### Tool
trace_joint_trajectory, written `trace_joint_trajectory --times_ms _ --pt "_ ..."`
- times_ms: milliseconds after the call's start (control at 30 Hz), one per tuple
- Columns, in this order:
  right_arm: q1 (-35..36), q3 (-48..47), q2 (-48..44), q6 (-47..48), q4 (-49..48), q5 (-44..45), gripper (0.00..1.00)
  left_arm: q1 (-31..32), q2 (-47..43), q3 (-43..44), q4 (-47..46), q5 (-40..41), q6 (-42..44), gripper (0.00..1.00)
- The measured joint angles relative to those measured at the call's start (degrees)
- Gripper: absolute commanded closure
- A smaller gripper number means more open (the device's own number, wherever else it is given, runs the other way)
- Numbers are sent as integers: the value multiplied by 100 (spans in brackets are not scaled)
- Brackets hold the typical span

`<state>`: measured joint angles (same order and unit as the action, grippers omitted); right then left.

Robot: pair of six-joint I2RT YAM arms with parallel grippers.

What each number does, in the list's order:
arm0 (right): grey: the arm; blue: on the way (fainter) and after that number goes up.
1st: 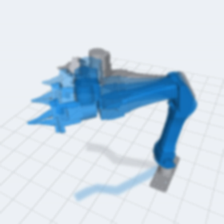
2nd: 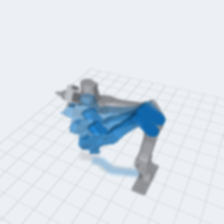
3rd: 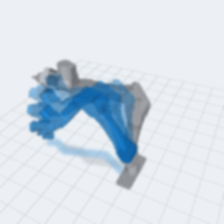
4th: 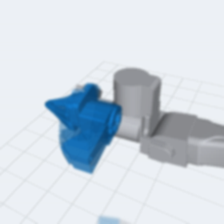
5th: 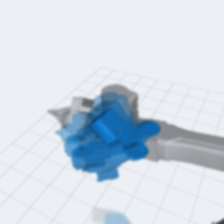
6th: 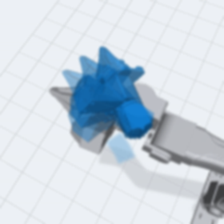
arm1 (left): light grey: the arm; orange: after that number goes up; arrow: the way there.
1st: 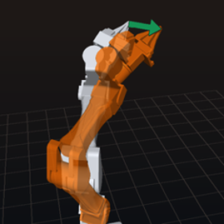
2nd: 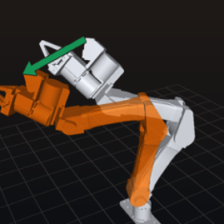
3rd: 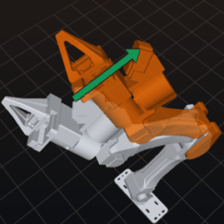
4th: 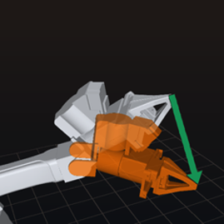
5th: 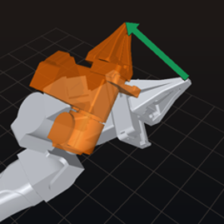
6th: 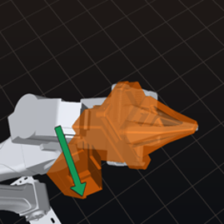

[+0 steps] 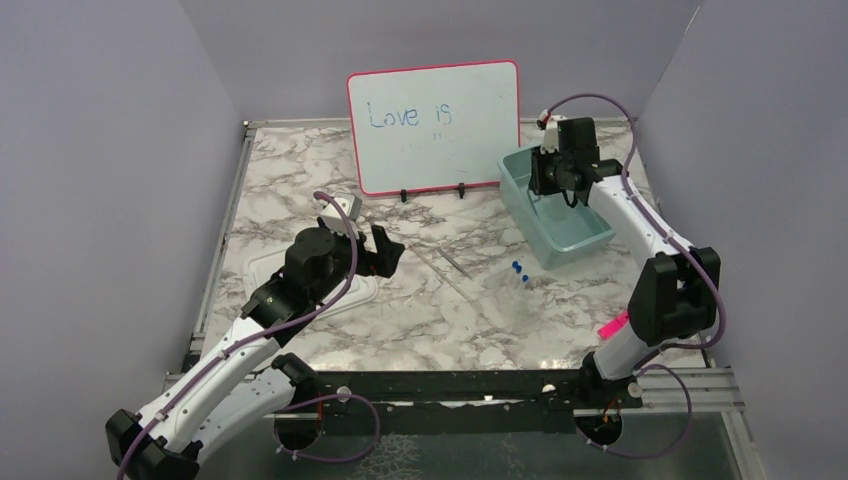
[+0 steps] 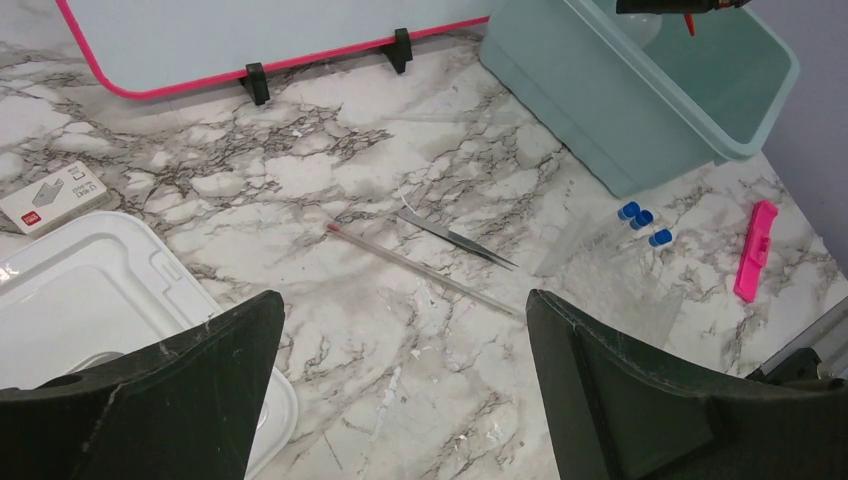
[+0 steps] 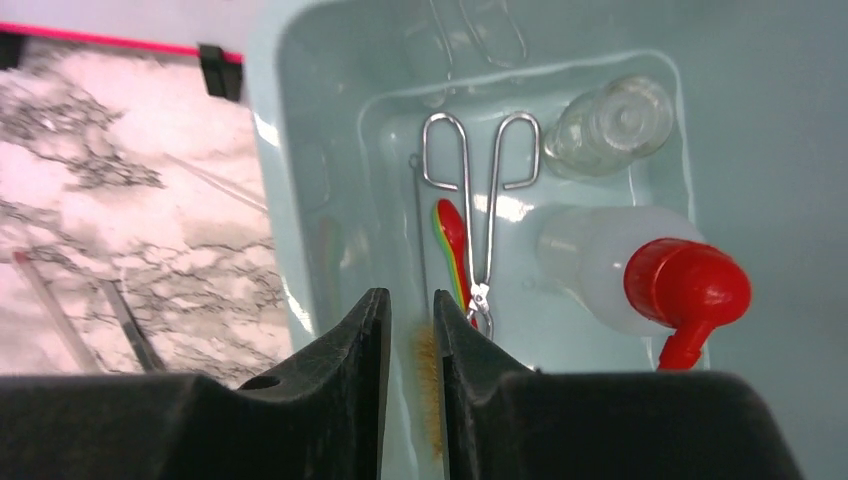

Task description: Organize the chemistry lab equipment

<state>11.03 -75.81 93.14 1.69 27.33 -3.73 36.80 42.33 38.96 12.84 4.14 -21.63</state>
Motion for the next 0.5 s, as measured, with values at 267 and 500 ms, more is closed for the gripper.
trace_joint_trajectory --times_ms 267,500 --pt "151 -629 -319 -28 234 -192 61 0 -11 0 0 0 0 7" --pt "1344 -678 -409 278 216 -94 45 0 -50 0 0 22 0 7"
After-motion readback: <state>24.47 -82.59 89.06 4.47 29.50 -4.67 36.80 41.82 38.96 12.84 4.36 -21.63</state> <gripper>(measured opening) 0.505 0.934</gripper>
